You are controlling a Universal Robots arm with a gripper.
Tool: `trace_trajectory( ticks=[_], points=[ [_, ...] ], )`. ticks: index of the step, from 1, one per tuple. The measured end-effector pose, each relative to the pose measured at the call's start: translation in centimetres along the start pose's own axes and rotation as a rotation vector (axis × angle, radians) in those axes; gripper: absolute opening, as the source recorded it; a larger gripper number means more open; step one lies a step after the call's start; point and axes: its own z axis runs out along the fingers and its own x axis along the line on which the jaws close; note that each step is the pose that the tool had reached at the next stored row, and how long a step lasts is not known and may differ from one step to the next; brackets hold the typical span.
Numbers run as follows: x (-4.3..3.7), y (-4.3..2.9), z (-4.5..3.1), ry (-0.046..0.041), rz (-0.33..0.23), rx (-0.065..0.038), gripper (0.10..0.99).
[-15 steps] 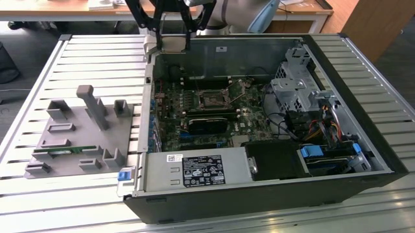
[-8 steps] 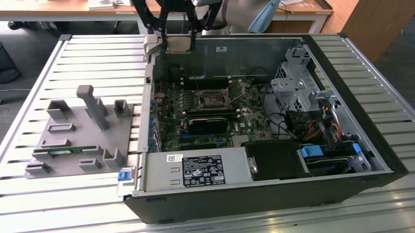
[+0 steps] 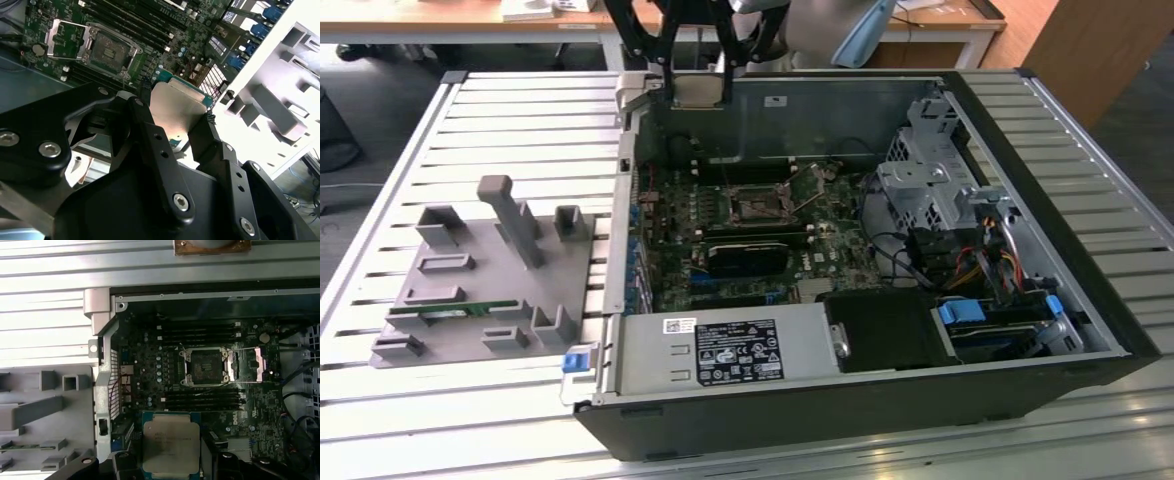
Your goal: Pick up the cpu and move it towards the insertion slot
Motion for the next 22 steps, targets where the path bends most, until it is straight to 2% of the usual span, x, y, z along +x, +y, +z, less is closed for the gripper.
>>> trace_trajectory(
  ticks=[12,18,22],
  points=[
    [-1.47,0.1,-0.01,-0.0002,0.003,0.0,0.545],
    [-2.73,0.31,0.0,-0.0001,0.003,0.0,0.545],
    [-3.21,0.6,0.06,-0.0001,0.003,0.0,0.545]
  ],
)
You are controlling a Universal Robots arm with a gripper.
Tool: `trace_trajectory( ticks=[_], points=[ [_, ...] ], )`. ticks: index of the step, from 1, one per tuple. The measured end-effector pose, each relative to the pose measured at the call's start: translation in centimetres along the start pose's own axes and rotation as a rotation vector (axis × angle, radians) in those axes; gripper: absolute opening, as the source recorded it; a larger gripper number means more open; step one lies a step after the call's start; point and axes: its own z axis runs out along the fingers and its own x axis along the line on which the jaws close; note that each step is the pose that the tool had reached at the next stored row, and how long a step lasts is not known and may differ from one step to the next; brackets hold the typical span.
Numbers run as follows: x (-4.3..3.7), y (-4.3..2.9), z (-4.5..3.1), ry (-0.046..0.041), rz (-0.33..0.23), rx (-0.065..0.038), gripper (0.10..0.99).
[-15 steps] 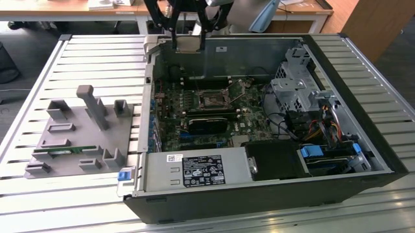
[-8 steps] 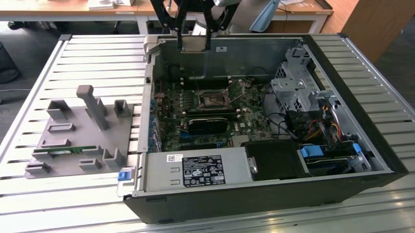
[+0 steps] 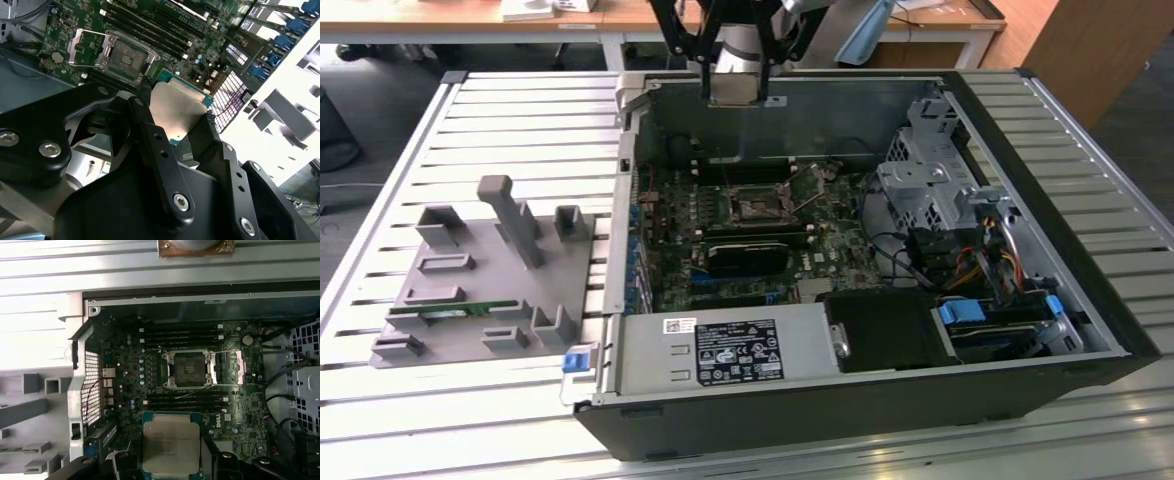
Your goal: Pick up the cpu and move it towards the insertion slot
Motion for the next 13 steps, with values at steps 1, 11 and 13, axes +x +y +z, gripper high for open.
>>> trace_trajectory(
  ticks=[1,11,13],
  points=[
    [-0.07,0.14,0.02,0.0,0.0,0.0,0.545],
    [-0.77,0.71,0.15,0.0,0.0,0.0,0.545],
    [-0.89,0.74,0.16,0.0,0.0,-0.001,0.545]
  ],
)
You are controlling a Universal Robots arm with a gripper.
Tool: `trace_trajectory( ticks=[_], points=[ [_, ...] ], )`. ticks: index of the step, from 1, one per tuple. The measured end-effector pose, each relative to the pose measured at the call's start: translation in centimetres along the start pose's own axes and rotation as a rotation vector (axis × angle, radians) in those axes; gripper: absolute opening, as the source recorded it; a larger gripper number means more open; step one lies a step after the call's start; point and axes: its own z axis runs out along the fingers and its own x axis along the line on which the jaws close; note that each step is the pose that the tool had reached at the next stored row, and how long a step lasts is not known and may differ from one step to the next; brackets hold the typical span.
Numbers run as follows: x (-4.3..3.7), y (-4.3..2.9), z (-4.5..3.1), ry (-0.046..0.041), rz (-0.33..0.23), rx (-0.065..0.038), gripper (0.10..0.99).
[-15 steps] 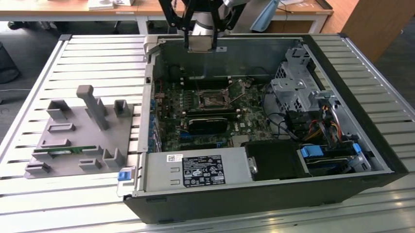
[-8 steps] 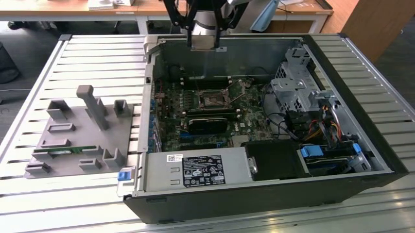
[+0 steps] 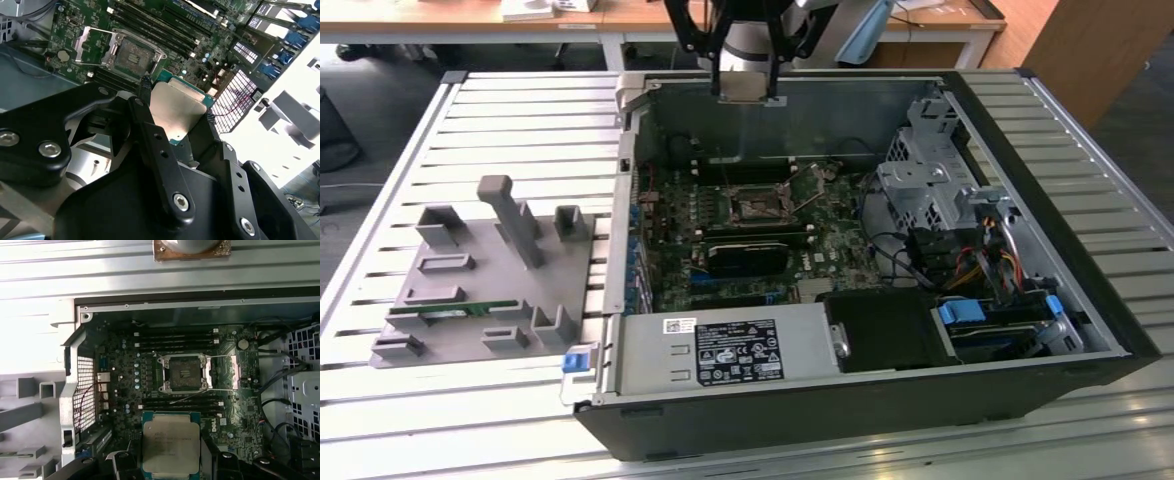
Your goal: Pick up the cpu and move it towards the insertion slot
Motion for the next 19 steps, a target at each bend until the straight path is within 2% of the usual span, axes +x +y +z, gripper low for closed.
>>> trace_trajectory(
  ticks=[19],
  points=[
    [-1.26,0.29,0.14,0.0003,0.0,-0.002,0.545]
  ],
)
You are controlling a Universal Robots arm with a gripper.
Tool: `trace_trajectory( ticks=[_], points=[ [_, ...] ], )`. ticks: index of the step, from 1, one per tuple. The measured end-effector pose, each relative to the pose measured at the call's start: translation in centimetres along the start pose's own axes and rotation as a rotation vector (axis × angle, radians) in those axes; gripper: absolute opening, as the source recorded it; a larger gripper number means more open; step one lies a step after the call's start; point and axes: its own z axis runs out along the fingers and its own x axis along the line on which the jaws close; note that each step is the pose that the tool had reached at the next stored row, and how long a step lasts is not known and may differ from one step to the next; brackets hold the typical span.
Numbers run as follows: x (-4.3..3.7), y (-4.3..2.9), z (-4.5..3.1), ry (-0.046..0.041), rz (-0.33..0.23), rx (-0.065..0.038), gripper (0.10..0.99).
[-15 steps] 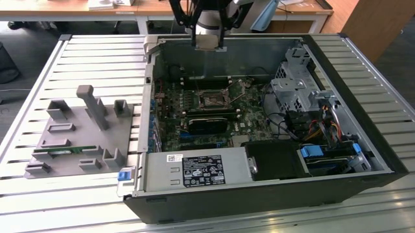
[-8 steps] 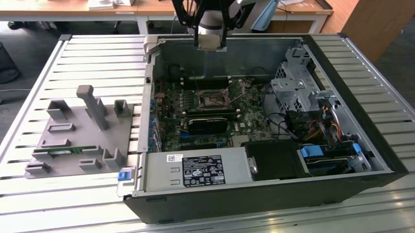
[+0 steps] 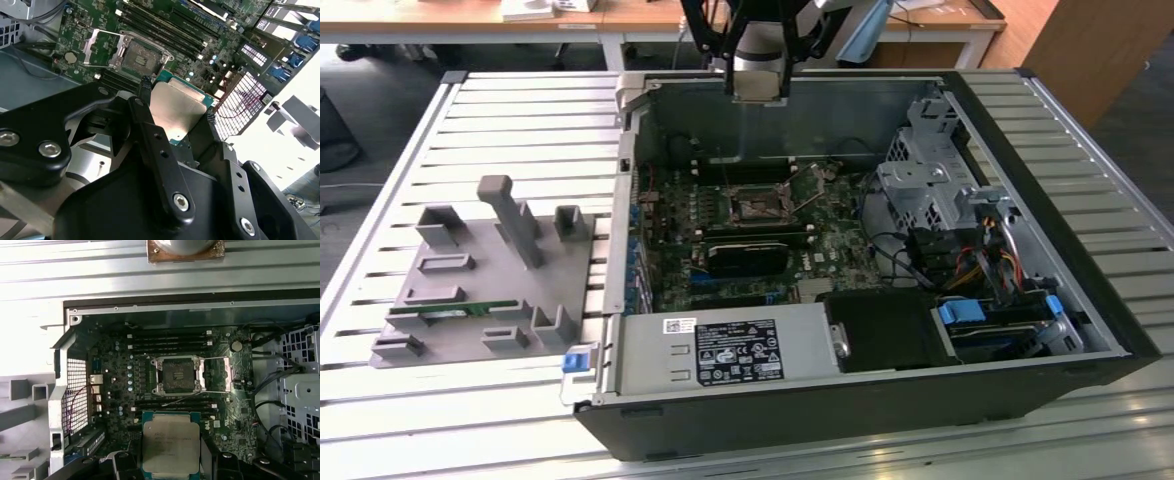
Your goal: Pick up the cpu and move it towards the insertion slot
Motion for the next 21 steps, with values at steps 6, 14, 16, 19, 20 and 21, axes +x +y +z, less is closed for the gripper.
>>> trace_trajectory(
  ticks=[6,14,16,19,20,21],
  points=[
    [-0.34,0.08,0.06,0.0,0.0,-0.001,0.545],
    [-0.87,1.11,0.18,0.0,0.0,-0.001,0.545],
    [-1.01,1.38,0.22,0.0,0.0,-0.001,0.545],
    [-1.22,1.81,0.29,0.0,0.0,-0.001,0.545],
    [-1.3,1.97,0.31,0.0,0.0,-0.001,0.545],
    [-1.4,2.16,0.34,0.0,0.0,-0.001,0.545]
  ],
)
